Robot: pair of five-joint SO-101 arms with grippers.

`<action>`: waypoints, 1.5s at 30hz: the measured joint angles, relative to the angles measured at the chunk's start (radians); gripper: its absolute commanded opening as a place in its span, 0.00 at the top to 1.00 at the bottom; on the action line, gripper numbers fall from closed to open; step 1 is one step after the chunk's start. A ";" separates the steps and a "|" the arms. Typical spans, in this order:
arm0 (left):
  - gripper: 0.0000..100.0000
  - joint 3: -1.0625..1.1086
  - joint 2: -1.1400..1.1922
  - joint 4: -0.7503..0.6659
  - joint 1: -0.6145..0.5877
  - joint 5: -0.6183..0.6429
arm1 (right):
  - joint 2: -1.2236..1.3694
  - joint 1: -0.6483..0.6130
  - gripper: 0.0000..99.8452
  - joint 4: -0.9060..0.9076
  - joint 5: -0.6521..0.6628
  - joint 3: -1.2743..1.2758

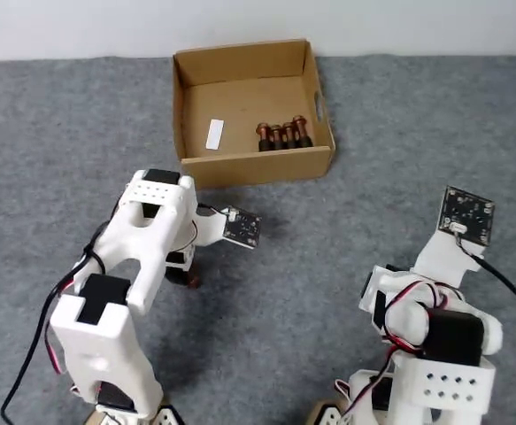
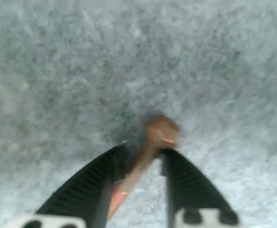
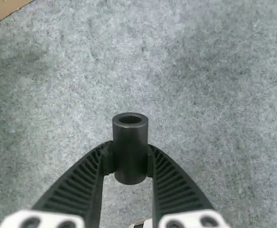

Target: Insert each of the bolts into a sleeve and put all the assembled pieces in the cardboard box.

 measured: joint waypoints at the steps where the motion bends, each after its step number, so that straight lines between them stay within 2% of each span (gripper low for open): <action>1: 0.99 0.000 0.000 0.014 0.006 0.000 | 0.000 0.000 0.99 0.000 0.000 0.000; 9: 0.99 -0.034 0.000 0.144 0.098 0.005 | 0.000 0.000 0.99 0.000 0.000 0.000; 13: 1.00 -0.080 -0.061 0.210 0.115 0.097 | 0.000 0.000 0.99 0.000 0.000 -0.006; 20: 1.00 -0.086 -0.322 0.272 0.124 0.347 | 0.000 0.000 0.99 0.014 0.000 -0.032; 28: 0.99 -0.084 -0.620 0.348 0.132 0.692 | -0.025 0.000 0.99 0.086 0.000 -0.032; 32: 0.99 -0.052 -0.767 0.353 0.121 0.911 | -0.118 -0.026 0.99 0.087 0.017 -0.032; 36: 0.99 0.003 -0.937 0.358 0.118 1.151 | -0.250 -0.098 0.99 0.086 0.031 -0.025; 40: 1.00 0.100 -1.125 0.356 0.118 1.238 | -0.327 -0.132 0.99 0.038 0.038 0.051; 45: 1.00 0.288 -1.375 0.275 0.118 1.424 | -0.364 -0.130 0.99 -0.037 0.038 0.155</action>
